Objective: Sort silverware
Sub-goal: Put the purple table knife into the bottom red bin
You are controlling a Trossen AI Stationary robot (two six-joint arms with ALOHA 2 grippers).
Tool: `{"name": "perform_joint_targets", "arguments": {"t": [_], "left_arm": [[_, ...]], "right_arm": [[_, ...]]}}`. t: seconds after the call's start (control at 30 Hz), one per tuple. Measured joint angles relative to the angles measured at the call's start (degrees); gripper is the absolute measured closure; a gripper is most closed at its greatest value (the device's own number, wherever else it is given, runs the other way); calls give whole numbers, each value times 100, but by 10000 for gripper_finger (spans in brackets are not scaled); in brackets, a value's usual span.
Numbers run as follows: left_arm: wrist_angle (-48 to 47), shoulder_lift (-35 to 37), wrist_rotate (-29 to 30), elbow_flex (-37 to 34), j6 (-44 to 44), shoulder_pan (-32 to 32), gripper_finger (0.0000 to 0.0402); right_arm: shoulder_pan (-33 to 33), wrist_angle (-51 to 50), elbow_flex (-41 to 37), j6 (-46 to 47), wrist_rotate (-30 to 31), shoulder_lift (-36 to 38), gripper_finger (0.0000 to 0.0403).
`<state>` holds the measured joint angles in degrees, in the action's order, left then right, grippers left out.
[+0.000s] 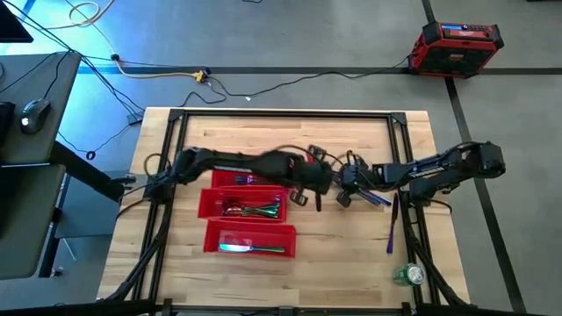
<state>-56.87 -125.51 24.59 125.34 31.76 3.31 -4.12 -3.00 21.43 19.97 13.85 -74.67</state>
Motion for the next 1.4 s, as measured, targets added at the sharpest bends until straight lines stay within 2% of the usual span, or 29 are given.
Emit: {"name": "perform_joint_targets", "arguments": {"t": [0.17, 0.37, 0.53, 0.73, 0.9, 1.07, 1.4], "left_arm": [[-1164, 916, 561, -2, -743, 61, 401], [-2147, 2084, 940, 1, -2131, 373, 401], [-2648, 2829, 1559, 2, -3048, 955, 401], [-3326, 3234, 2565, 0, -4100, 1949, 401], [-3314, 3368, 2858, 0, -4379, 2679, 401], [-3314, 3397, 3072, 0, -4665, 3191, 401], [-3315, 3397, 3141, 0, -5179, 3764, 401]], "right_arm": [[336, -391, 341, -58, 146, 134, 403], [1031, -1433, 1785, -225, 684, 229, 403], [1494, -1960, 3159, -487, 998, 216, 403], [1950, -1923, 4433, -846, 1026, 50, 403], [2250, -1930, 5416, -1112, 749, -669, 403], [2424, -2170, 6559, -1144, -4, -1725, 403], [2315, -4063, 9201, -822, -1203, -3994, 403]]}}
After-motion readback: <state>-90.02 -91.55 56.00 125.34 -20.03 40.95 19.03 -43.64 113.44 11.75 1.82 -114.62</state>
